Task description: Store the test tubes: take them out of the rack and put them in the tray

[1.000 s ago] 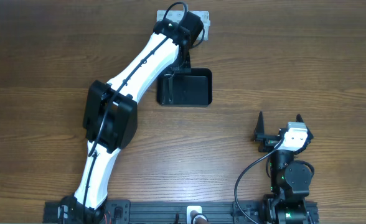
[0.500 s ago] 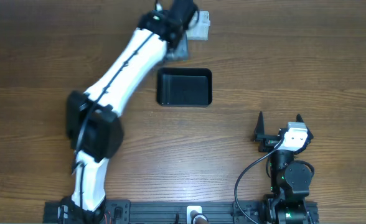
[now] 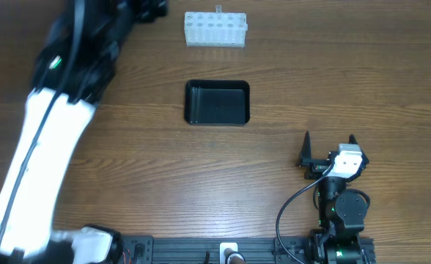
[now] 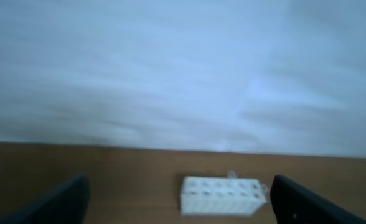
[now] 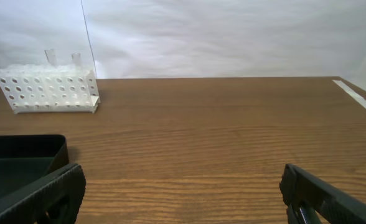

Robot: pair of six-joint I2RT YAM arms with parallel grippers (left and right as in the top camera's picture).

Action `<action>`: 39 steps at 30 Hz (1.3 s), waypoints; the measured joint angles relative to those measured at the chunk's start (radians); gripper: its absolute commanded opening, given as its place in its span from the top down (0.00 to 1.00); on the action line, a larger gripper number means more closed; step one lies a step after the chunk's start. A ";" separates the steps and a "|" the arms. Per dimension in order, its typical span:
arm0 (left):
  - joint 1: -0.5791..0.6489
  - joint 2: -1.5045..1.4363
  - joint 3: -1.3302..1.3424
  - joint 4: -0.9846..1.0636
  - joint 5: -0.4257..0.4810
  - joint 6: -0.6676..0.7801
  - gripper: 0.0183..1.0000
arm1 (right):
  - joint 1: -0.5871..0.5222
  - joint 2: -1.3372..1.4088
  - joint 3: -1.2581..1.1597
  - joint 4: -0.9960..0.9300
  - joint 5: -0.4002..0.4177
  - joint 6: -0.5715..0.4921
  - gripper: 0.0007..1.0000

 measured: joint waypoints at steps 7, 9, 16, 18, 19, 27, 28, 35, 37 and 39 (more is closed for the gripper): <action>0.171 -0.524 -0.586 0.200 0.090 0.026 0.05 | 0.000 0.000 0.000 0.000 0.000 0.000 0.01; 0.199 -0.674 -0.731 0.224 0.101 0.029 0.03 | 0.000 0.000 0.000 0.000 0.000 0.000 0.01; 0.272 -1.117 -1.143 0.306 0.167 0.035 0.00 | 0.000 -0.001 0.000 0.000 0.000 0.001 0.01; 0.274 -1.186 -1.227 0.333 0.195 0.049 0.00 | 0.000 -0.001 0.000 0.000 0.000 0.000 0.01; 0.274 -1.213 -1.260 0.341 0.206 0.056 0.00 | 0.000 -0.001 0.000 0.000 0.000 0.000 0.01; 0.274 -1.356 -1.426 0.386 0.257 0.097 0.00 | 0.000 -0.001 0.000 0.000 0.000 0.000 0.01; 0.274 -1.370 -1.439 0.386 0.262 0.104 0.00 | 0.000 -0.001 0.000 0.000 0.000 0.000 0.01; 0.274 -1.417 -1.510 0.406 0.284 0.128 0.00 | 0.000 -0.001 0.000 0.000 0.000 0.000 0.01; 0.274 -1.417 -1.532 0.407 0.293 0.132 0.00 | 0.000 -0.001 0.000 0.000 0.000 0.000 0.01; 0.274 -1.417 -1.551 0.416 0.296 0.134 0.00 | 0.000 -0.001 0.000 0.000 0.000 0.000 0.01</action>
